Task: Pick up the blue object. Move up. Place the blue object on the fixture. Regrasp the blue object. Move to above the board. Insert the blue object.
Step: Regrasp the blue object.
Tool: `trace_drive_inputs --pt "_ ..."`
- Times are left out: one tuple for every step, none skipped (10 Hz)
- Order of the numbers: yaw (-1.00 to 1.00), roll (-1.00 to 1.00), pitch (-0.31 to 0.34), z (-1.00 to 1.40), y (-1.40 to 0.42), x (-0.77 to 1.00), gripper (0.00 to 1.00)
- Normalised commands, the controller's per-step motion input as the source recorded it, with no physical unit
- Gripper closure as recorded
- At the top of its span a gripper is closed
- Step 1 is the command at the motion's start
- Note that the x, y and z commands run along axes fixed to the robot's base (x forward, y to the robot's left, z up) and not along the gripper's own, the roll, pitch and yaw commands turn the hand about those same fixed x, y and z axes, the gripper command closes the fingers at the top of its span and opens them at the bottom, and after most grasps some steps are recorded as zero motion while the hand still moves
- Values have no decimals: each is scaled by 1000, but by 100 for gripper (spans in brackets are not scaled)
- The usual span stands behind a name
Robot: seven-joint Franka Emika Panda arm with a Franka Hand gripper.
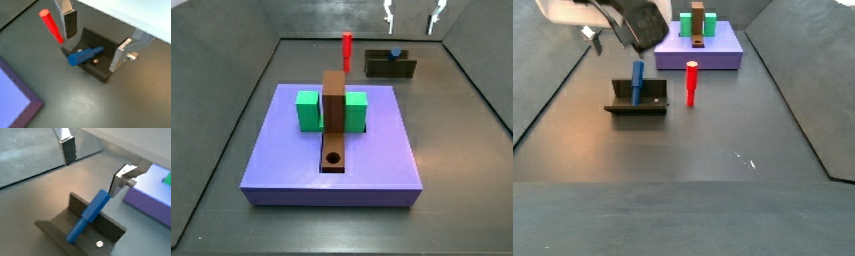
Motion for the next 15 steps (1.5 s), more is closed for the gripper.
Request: trace_drive_inputs --pt "0 1000 57 23 0 266 0" --pt "0 1000 40 20 0 280 0" --pt "0 1000 17 17 0 294 0" --pt "0 1000 9 14 0 314 0" --pt "0 1000 20 17 0 297 0" --pt "11 1000 54 3 31 140 0" --pt "160 1000 54 0 0 0 0" --pt "346 1000 0 -11 -120 -189 0" --pt "546 1000 0 -134 -31 -329 0" --pt "757 683 -63 0 0 -160 0" --pt "797 494 -263 0 -97 -229 0" --pt "534 580 -446 -49 -386 -217 0" --pt "234 626 -569 -29 -420 -223 0" --pt "100 1000 -529 54 -486 -111 0" --pt "0 1000 -531 80 -514 -97 0"
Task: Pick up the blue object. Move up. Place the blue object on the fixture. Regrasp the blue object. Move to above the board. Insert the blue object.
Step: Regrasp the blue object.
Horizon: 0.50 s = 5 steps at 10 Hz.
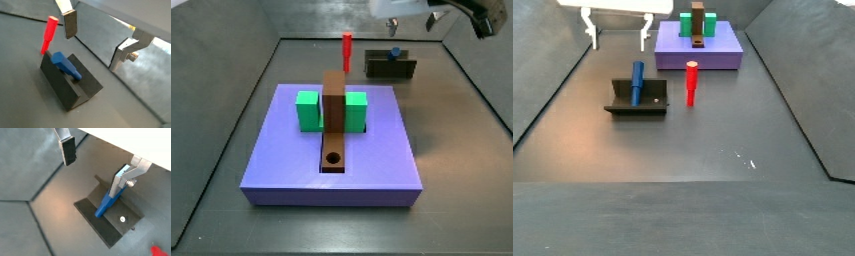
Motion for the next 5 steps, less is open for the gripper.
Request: trace_drive_inputs --pt "-89 1000 -340 0 -303 -43 0" --pt "-46 900 -120 -103 -177 -191 0" --pt "0 163 0 -334 0 0 0" --pt "0 189 20 -506 0 -89 0" --pt "-43 106 23 -434 0 -66 0"
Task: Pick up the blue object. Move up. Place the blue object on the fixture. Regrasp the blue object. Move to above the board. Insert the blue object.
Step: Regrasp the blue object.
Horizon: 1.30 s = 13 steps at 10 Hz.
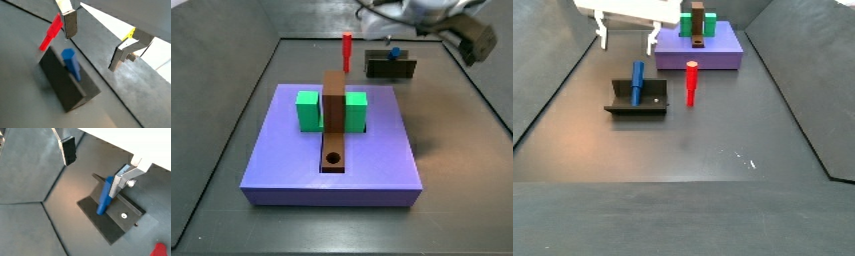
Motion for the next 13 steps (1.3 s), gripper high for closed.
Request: trace_drive_inputs --pt "-63 203 91 -363 0 -40 0" --pt "-129 174 94 -220 0 -80 0" --pt "-160 237 83 -194 0 -74 0" --pt "-151 329 83 -191 0 -29 0" --pt "-120 286 11 -314 0 -69 0" --pt "0 109 -77 -337 0 -117 0" --pt "120 17 -109 -254 0 -69 0" --pt "200 97 -111 -3 -23 -3 0" --pt "126 74 0 0 0 0 0" --pt "40 126 0 -146 0 0 0" --pt "0 129 6 -163 0 0 0" --pt "0 129 0 -123 0 0 0" --pt "0 89 0 -97 0 0 0"
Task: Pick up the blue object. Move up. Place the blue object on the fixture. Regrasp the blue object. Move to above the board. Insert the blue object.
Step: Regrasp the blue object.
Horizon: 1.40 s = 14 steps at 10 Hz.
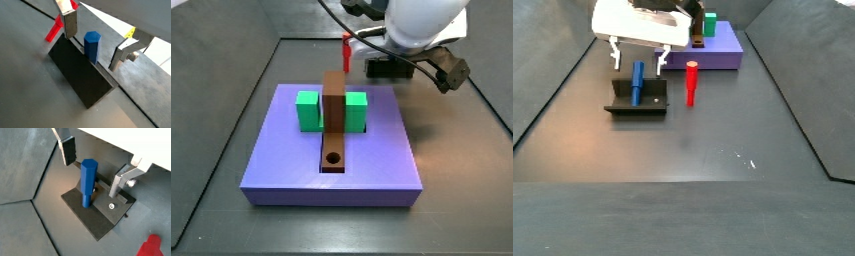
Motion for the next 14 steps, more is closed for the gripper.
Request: trace_drive_inputs --pt "0 0 0 0 0 0 0" --pt "0 0 0 0 0 0 100" --pt "0 0 0 0 0 0 100" --pt "0 0 0 0 0 0 100" --pt "0 0 0 0 0 0 100" --pt "0 0 0 0 0 0 100" --pt "0 0 0 0 0 0 100" --pt "0 0 0 0 0 0 100" --pt "0 0 0 0 0 0 100" --pt "0 0 0 0 0 0 100" --pt "0 0 0 0 0 0 100" --pt "0 0 0 0 0 0 100" --pt "0 0 0 0 0 0 100" --pt "0 0 0 0 0 0 100"
